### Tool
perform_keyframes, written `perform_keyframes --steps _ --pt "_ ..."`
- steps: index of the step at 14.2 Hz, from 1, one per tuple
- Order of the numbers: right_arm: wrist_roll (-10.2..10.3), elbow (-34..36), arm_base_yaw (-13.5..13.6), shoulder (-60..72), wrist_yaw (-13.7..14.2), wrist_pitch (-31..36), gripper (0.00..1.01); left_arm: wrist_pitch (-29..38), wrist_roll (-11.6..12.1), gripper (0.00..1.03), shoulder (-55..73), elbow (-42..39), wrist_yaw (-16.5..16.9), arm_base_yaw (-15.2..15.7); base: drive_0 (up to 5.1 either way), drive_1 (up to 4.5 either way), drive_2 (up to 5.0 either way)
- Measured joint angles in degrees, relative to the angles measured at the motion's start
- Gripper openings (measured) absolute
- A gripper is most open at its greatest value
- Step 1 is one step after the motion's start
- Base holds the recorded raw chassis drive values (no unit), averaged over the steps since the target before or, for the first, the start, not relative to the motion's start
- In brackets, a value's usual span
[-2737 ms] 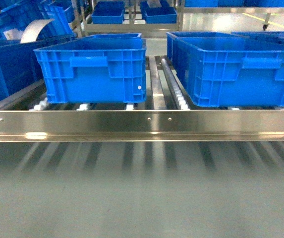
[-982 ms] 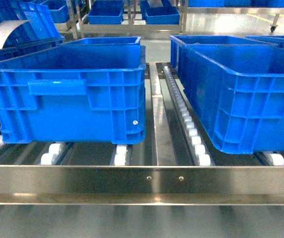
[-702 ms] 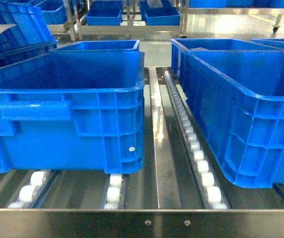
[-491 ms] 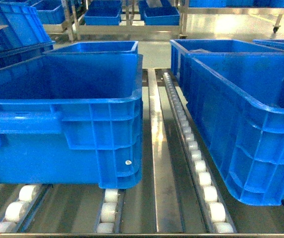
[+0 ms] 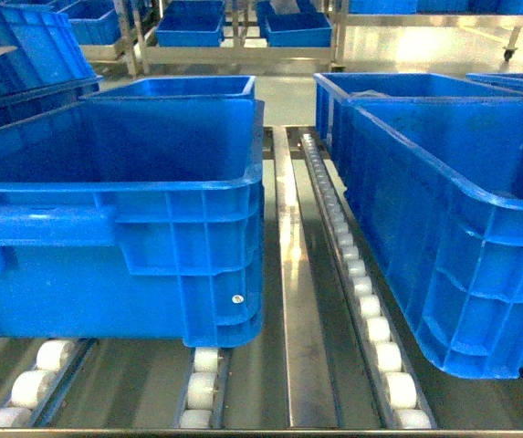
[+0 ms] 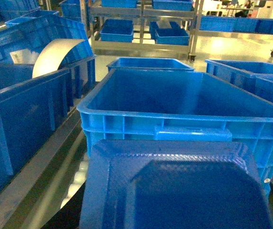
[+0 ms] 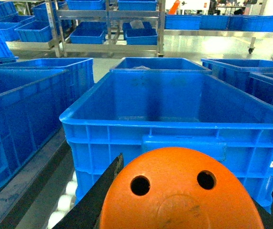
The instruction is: Sort blue parts and orange caps into right shelf containers
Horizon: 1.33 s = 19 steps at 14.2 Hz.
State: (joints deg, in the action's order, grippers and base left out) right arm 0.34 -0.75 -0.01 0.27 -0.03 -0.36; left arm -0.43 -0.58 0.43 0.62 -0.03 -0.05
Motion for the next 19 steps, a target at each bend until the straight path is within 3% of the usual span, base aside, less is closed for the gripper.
perform_keyframes --steps 19 --pt "0.0 0.0 0.0 0.0 0.0 0.0 0.43 0.02 0.0 0.41 0.0 0.0 0.0 0.0 0.0 0.0 0.0"
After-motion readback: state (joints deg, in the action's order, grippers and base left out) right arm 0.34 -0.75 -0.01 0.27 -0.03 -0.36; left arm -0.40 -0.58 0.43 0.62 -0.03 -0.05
